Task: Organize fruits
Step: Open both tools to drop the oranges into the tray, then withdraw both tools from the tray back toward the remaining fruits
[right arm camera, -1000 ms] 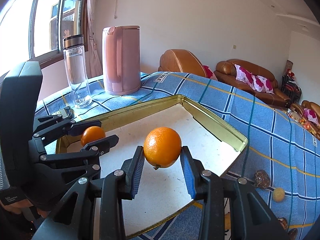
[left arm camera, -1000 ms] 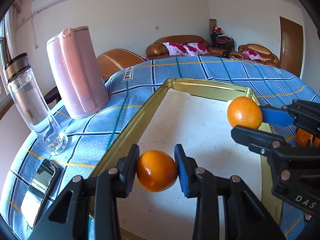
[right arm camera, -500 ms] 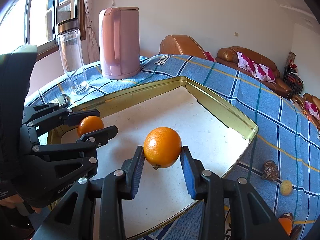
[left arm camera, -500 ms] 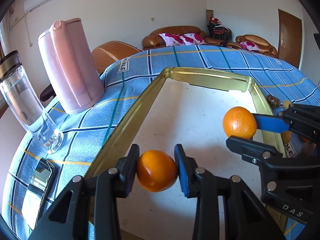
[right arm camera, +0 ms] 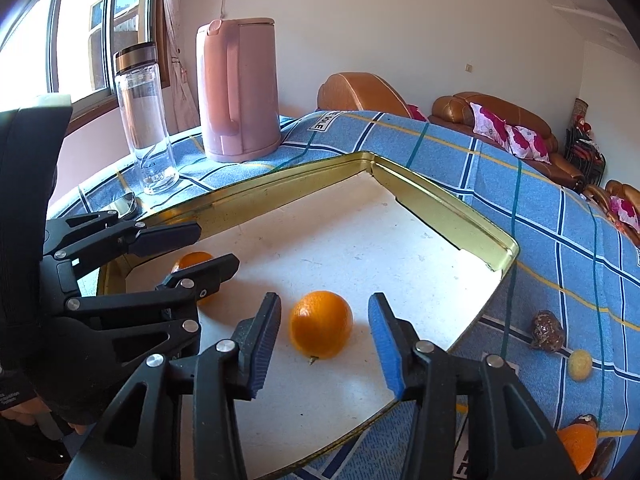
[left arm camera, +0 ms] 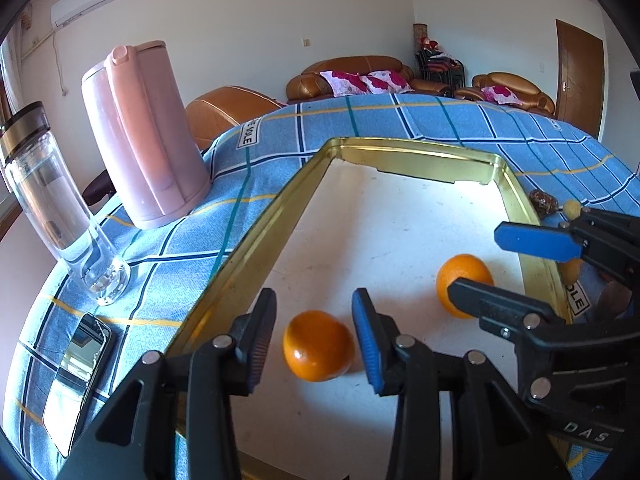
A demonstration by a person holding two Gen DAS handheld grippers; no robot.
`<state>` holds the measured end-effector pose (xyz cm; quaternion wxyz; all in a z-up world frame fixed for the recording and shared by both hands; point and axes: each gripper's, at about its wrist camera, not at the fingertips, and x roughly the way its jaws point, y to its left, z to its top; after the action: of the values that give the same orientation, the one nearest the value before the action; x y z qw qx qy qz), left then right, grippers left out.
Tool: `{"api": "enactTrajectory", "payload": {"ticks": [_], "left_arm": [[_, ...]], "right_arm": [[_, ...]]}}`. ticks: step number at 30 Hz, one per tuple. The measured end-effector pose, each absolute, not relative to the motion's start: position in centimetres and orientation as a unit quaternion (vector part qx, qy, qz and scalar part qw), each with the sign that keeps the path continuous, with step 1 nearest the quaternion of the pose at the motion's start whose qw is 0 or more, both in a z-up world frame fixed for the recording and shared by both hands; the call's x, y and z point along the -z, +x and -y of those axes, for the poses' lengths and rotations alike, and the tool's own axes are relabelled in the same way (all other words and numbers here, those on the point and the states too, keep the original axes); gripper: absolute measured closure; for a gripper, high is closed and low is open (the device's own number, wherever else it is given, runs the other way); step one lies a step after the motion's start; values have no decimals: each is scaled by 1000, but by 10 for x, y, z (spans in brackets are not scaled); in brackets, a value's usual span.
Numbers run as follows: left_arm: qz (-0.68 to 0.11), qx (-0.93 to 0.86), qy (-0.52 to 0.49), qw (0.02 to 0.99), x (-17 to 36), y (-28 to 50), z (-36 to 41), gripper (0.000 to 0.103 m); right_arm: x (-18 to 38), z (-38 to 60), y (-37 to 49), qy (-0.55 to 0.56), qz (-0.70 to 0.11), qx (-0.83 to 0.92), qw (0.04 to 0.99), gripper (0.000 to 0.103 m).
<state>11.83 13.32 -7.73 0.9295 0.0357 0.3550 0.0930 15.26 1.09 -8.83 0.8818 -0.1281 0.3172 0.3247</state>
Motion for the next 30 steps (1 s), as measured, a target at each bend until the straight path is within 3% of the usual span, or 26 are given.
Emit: {"api": "enactTrajectory", "payload": {"ticks": [3, 10, 30], "left_arm": [[-339, -91, 24, 936, 74, 110, -133, 46], [-299, -72, 3, 952, 62, 84, -116, 33], [-275, 30, 43, 960, 57, 70, 1, 29]], "right_arm": [[83, -4, 148, -118, -309, -326, 886, 47], [68, 19, 125, -116, -270, -317, 902, 43], [57, 188, 94, -41, -224, -183, 956, 41]]}}
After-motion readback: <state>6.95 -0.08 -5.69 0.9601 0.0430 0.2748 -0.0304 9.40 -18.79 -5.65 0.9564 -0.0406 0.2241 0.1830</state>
